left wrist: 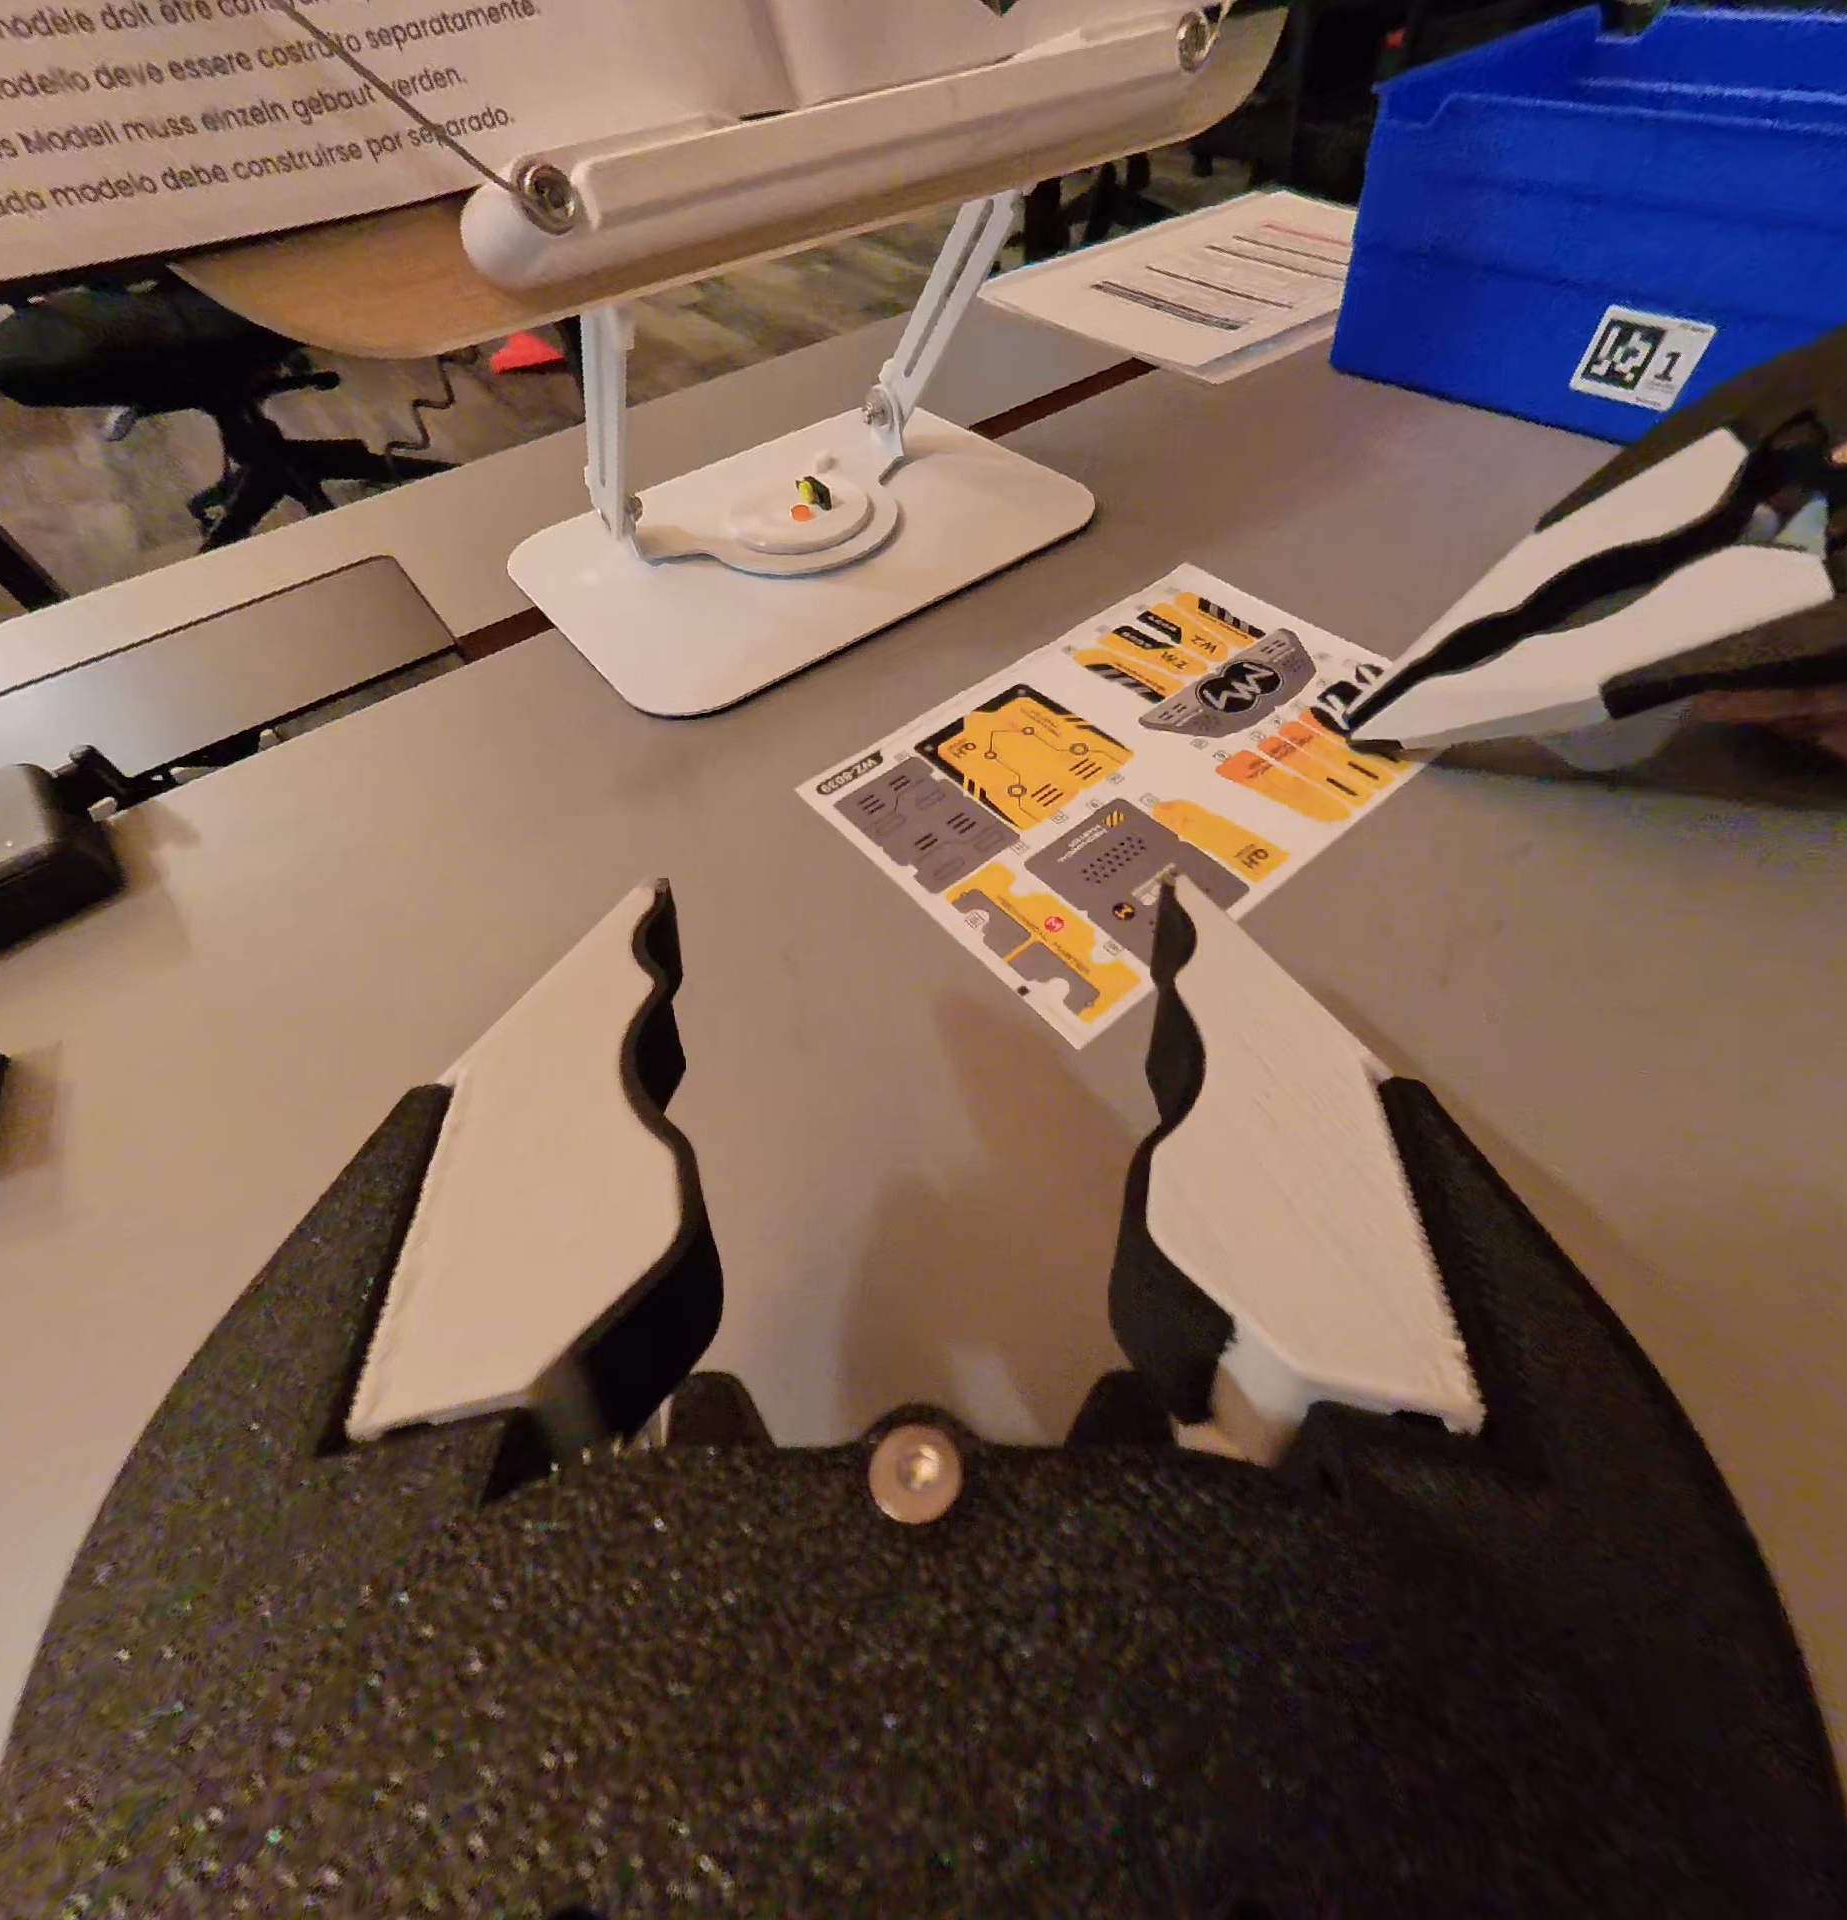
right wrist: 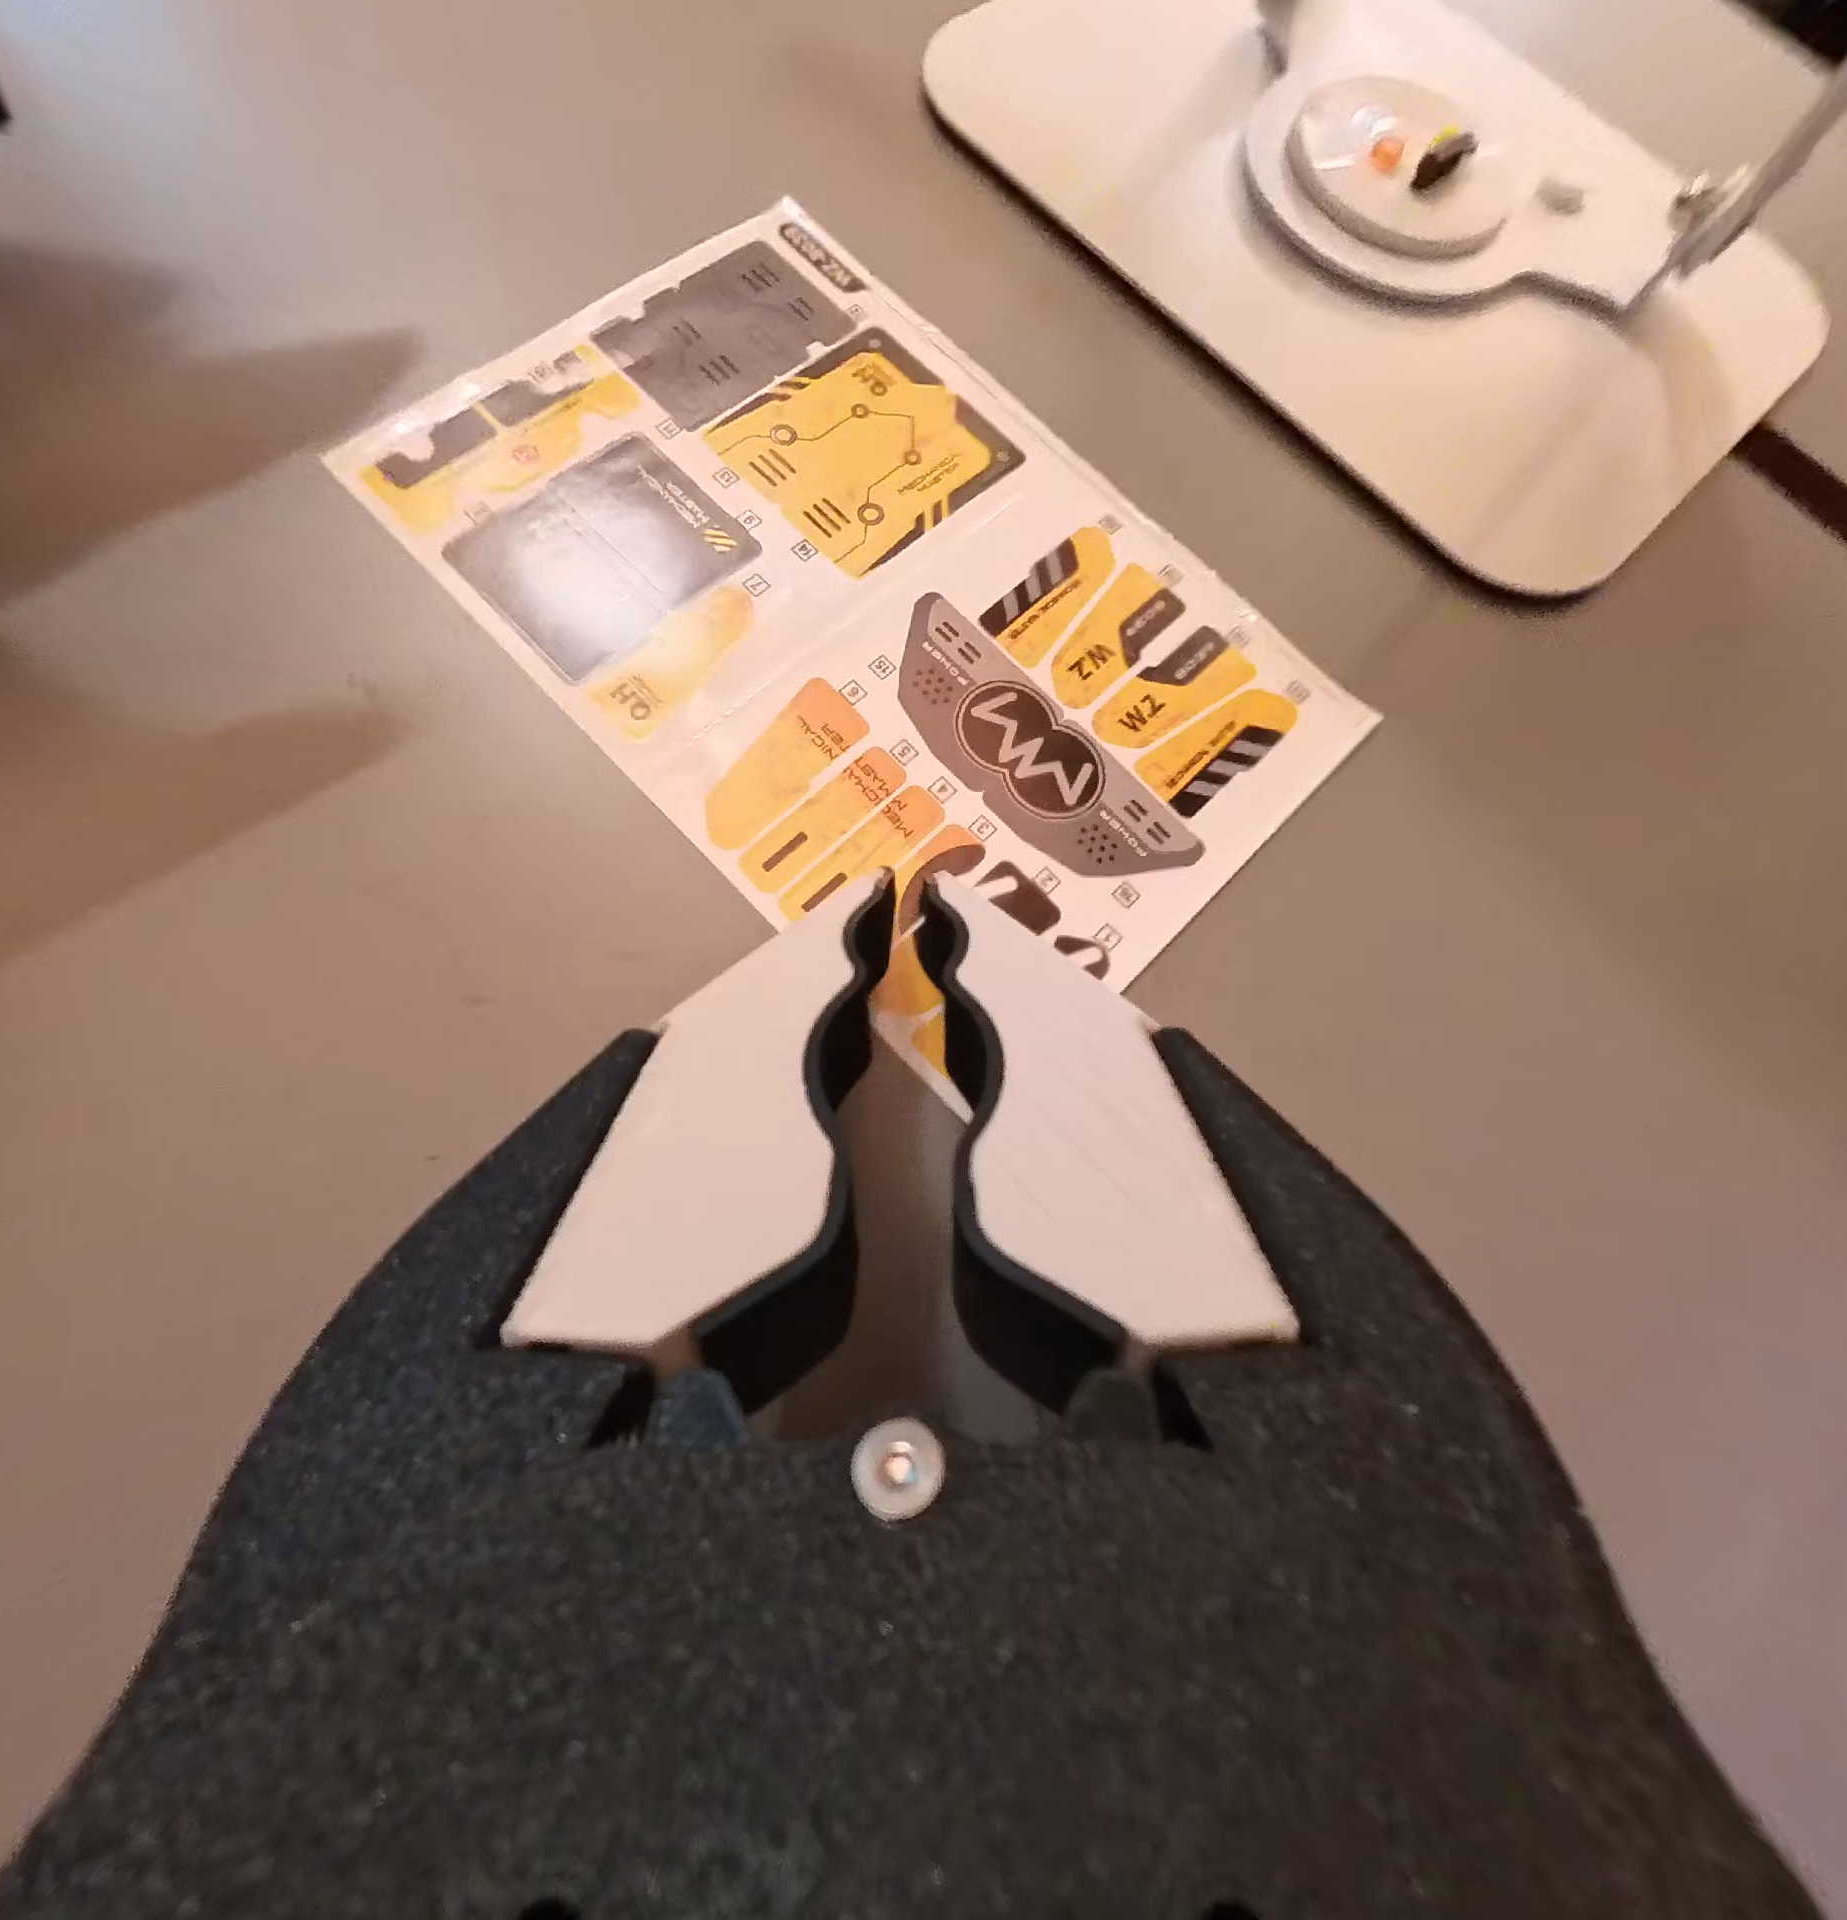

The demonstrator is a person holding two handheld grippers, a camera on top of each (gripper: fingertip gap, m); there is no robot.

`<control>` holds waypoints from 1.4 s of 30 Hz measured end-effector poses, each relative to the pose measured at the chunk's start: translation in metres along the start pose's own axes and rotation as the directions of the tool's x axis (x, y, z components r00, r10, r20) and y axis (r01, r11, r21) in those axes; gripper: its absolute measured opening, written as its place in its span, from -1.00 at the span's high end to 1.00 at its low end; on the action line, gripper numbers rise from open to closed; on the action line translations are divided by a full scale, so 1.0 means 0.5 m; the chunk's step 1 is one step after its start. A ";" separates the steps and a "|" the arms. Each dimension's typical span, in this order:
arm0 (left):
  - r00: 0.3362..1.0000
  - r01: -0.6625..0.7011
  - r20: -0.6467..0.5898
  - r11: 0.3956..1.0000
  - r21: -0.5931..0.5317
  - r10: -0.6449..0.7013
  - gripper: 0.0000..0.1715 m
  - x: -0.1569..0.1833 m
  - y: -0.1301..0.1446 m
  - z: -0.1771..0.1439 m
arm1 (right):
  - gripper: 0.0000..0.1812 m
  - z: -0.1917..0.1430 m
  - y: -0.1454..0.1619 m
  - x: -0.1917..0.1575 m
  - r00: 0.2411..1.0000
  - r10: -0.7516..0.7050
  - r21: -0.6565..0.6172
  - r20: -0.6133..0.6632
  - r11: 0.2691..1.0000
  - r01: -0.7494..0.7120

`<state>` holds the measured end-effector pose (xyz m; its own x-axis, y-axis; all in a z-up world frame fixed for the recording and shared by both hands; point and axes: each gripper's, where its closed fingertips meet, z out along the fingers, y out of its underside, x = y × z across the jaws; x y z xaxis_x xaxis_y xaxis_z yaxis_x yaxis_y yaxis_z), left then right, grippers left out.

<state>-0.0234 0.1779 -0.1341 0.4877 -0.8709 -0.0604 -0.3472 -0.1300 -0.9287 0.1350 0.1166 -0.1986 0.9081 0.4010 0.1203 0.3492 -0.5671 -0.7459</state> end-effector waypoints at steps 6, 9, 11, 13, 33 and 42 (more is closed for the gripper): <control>1.000 -0.030 0.005 0.999 -0.011 0.030 -0.04 0.008 0.004 0.005 | 0.94 0.016 -0.008 0.029 0.997 0.074 -0.006 -0.010 0.997 -0.074; 0.999 -0.032 0.012 0.999 -0.012 0.032 -0.04 0.007 0.004 0.005 | 0.94 0.030 -0.020 0.035 0.998 0.059 -0.006 -0.020 0.998 -0.059; 1.000 -0.025 0.016 1.000 -0.008 0.025 -0.03 0.005 0.003 0.005 | 0.94 0.035 -0.023 0.038 0.998 0.069 -0.006 -0.012 0.998 -0.069; 1.000 -0.014 0.015 1.000 -0.005 0.014 -0.03 0.002 0.002 0.004 | 0.94 0.035 -0.024 0.040 0.996 0.087 -0.004 -0.003 0.996 -0.087; 0.999 -0.038 -0.006 0.999 -0.023 0.038 0.04 0.014 0.008 0.008 | 0.94 -0.033 -0.055 0.006 0.984 0.120 0.189 0.131 0.971 -0.144; 0.998 -0.064 -0.003 0.997 -0.047 0.064 0.07 0.019 0.015 0.013 | 0.94 -0.025 -0.047 -0.014 0.988 0.063 0.154 0.143 0.984 -0.085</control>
<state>-0.0161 0.1720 -0.1442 0.4624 -0.8787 -0.1189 -0.4152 -0.0961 -0.9046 0.1233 0.1179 -0.1736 0.8860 0.4631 -0.0222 0.2308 -0.4820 -0.8452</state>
